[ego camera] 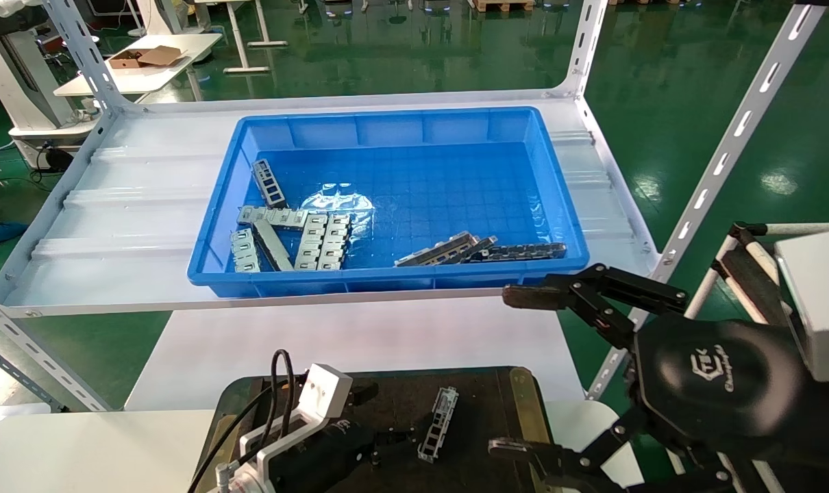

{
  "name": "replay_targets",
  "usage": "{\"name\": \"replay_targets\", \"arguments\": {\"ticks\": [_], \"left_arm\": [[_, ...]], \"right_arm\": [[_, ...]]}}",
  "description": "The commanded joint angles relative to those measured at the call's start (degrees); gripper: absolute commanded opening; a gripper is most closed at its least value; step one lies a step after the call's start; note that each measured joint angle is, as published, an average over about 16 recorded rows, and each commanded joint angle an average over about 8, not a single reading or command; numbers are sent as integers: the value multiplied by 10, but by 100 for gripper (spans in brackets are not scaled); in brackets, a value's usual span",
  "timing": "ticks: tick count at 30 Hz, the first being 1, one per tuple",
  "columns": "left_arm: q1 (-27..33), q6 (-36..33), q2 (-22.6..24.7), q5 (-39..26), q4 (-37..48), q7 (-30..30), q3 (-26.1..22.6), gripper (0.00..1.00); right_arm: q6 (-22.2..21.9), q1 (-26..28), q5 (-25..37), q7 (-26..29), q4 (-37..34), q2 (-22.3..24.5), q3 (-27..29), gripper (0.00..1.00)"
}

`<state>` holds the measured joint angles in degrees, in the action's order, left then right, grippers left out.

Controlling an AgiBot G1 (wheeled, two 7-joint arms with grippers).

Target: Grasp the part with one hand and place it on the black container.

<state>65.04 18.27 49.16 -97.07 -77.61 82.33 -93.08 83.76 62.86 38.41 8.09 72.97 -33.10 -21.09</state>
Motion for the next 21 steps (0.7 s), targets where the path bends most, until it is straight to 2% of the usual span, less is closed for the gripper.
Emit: {"name": "replay_targets", "arguments": {"ticks": [1, 10, 21], "left_arm": [[4, 6, -10, -24, -3, 9, -6, 100], [33, 142, -62, -206, -1, 154, -93, 100], [127, 262, -110, -412, 17, 373, -216, 100]], "right_arm": [[0, 0, 0, 0, 0, 0, 0, 100], [0, 0, 0, 0, 0, 0, 0, 100], [0, 0, 0, 0, 0, 0, 0, 100]]}}
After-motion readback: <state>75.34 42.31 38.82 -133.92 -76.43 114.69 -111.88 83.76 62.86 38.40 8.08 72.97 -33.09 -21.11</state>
